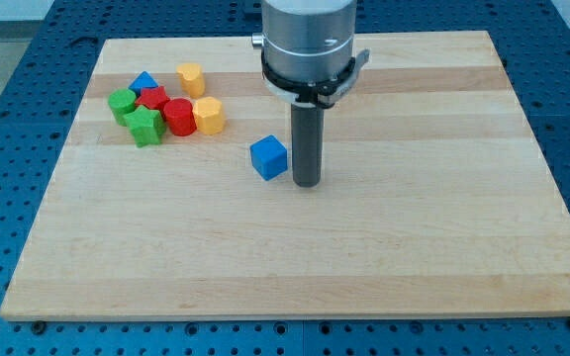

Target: Slide blue cube into the yellow hexagon

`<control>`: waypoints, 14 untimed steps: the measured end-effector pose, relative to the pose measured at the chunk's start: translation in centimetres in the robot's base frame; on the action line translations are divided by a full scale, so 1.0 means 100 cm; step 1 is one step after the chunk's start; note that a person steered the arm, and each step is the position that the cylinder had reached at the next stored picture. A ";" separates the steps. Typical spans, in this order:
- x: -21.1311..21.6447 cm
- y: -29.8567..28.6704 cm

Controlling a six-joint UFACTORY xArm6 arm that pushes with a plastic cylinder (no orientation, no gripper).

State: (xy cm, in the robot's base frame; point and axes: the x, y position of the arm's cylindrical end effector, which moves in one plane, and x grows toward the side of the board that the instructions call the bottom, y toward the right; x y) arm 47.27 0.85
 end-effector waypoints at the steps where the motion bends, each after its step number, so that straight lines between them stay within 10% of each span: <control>1: 0.017 -0.026; 11: -0.173 0.014; 14: -0.169 -0.084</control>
State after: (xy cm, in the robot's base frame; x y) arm 30.34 -7.54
